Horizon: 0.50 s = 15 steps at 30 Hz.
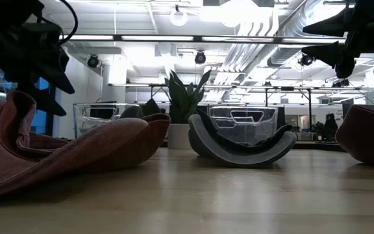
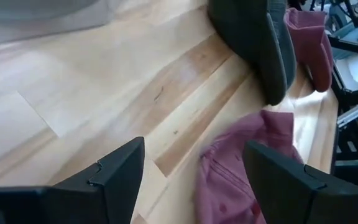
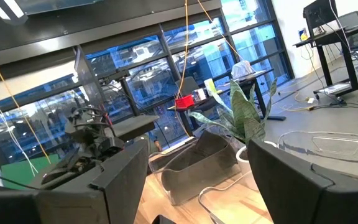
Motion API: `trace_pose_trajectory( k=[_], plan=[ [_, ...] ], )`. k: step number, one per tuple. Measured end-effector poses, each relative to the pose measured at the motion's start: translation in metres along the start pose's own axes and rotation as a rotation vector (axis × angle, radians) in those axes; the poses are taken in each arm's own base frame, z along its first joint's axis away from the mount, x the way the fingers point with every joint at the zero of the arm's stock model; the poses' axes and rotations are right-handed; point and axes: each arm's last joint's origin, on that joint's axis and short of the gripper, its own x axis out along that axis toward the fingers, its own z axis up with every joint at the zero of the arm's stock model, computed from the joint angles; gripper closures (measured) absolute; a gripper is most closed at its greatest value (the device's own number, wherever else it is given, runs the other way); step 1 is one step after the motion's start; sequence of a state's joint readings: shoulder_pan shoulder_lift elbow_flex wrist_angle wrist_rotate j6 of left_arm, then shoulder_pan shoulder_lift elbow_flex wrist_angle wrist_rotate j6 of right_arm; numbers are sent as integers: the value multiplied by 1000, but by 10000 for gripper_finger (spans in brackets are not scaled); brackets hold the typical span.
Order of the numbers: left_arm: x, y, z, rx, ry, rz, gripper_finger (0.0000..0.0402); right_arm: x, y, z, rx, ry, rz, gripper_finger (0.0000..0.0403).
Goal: Pick & Place hat
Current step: Put the black cap into the left transparent bin
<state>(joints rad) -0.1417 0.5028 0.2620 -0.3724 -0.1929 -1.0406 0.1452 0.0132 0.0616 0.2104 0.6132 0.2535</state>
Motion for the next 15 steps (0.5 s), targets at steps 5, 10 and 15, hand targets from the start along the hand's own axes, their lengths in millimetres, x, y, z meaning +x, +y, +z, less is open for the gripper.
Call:
trace_pose_trajectory(
  k=[5, 10, 15],
  plan=[
    [4, 4, -3, 62, -26, -38, 141, 0, 0, 0, 0, 0, 0, 132],
    [9, 11, -8, 87, -47, -55, 141, 0, 0, 0, 0, 0, 0, 132],
    [12, 15, -11, 108, -58, -49, 141, 0, 0, 0, 0, 0, 0, 132]
  ],
)
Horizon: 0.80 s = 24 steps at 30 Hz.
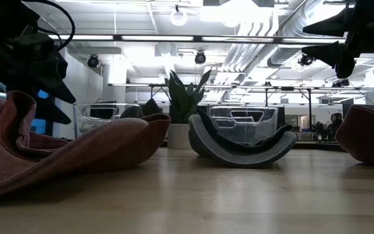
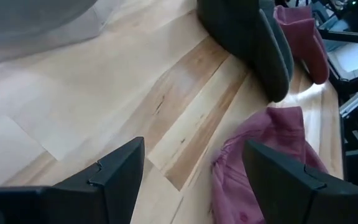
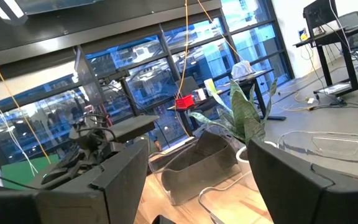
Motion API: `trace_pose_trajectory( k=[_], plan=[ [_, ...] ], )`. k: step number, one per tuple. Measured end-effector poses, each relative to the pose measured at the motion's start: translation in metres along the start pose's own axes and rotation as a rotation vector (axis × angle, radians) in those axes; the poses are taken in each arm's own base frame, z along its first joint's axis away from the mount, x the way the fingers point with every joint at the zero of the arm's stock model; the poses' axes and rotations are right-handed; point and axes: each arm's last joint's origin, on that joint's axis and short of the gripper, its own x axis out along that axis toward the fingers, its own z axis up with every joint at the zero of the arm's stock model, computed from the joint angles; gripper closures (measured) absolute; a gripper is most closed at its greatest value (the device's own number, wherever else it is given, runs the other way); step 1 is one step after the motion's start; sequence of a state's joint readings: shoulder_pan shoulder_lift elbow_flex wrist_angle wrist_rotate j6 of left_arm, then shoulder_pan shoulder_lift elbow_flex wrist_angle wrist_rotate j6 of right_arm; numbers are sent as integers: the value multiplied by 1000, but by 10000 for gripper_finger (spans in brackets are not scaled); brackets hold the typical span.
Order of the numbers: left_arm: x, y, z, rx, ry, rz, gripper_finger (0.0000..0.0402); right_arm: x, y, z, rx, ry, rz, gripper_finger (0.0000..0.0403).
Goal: Pick & Place hat
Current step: Put the black cap into the left transparent bin
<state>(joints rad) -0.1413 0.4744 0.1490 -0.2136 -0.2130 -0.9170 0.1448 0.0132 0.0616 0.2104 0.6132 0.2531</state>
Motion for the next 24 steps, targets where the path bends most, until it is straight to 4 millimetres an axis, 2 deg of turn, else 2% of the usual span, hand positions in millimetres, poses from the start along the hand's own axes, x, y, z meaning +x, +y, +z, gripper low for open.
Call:
trace_pose_trajectory(
  k=[11, 24],
  plan=[
    [2, 9, 11, 1, -95, 91, 141, 0, 0, 0, 0, 0, 0, 132],
    [2, 10, 11, -6, -101, 97, 141, 0, 0, 0, 0, 0, 0, 132]
  ],
)
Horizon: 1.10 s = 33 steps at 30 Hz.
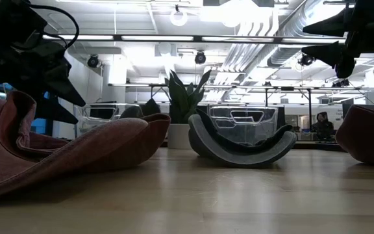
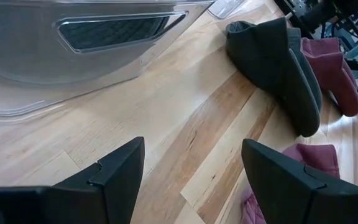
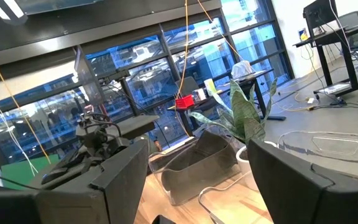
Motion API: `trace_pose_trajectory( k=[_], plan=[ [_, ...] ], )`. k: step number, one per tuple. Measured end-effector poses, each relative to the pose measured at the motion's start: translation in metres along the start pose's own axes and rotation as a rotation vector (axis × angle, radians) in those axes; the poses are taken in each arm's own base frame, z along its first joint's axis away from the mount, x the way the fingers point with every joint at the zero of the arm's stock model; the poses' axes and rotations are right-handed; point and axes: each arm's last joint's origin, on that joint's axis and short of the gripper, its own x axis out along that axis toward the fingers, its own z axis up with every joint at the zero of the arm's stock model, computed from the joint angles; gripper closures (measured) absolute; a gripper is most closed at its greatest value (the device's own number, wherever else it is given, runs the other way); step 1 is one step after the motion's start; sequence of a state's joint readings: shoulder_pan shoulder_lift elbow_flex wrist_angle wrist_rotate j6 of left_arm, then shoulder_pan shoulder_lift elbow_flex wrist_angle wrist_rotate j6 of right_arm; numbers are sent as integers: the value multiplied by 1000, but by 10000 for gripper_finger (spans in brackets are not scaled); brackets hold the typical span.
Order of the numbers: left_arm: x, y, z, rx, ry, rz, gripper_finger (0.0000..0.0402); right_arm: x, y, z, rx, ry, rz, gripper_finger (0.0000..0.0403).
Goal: Pick & Place hat
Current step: Put the black cap into the left transparent bin
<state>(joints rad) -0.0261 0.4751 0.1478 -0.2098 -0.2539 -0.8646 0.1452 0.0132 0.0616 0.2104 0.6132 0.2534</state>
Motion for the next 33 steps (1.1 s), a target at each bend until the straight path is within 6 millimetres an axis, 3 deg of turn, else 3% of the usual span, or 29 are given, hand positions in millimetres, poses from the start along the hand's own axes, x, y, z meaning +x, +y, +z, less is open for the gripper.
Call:
trace_pose_trajectory(
  k=[33],
  plan=[
    [0, 0, 0, -7, 0, 2, 140, 0, 0, 0, 60, 0, 0, 132]
  ],
)
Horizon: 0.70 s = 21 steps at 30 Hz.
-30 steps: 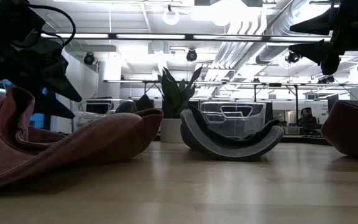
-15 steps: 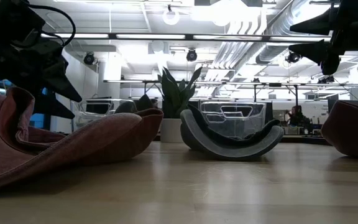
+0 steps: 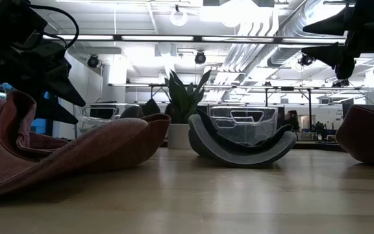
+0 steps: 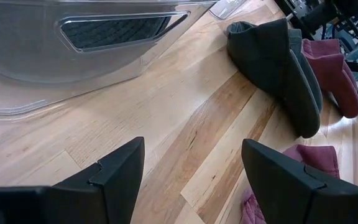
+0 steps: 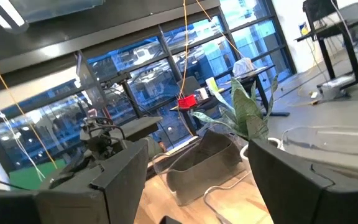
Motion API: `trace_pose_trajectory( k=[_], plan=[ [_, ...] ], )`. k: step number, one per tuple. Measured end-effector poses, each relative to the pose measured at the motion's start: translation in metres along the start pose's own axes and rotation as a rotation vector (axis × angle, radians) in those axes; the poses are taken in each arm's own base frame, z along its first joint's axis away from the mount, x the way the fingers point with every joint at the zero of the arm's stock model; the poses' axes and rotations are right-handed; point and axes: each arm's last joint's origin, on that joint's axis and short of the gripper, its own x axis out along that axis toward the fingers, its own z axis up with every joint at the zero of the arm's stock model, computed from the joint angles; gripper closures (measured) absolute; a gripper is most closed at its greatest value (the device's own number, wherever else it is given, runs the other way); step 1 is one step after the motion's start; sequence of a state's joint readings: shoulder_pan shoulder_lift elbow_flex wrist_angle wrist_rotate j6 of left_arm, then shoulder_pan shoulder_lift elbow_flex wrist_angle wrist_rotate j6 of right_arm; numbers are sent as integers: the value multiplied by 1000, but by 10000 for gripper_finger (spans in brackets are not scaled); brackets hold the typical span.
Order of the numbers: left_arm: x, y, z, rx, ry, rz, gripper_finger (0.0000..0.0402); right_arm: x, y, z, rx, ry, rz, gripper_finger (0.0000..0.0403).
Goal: Pick & Place hat
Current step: Put the black cap into the left transparent bin
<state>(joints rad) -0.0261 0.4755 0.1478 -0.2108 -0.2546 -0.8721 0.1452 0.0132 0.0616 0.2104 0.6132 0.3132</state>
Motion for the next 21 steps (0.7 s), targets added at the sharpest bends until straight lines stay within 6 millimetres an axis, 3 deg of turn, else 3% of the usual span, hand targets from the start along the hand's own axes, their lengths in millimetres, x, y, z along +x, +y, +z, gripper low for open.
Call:
trace_pose_trajectory(
  k=[16, 21],
  plan=[
    [0, 0, 0, 0, 0, 0, 140, 0, 0, 0, 69, 3, -4, 132],
    [0, 0, 0, 0, 0, 0, 140, 0, 2, -1, 64, 29, 69, 132]
  ],
)
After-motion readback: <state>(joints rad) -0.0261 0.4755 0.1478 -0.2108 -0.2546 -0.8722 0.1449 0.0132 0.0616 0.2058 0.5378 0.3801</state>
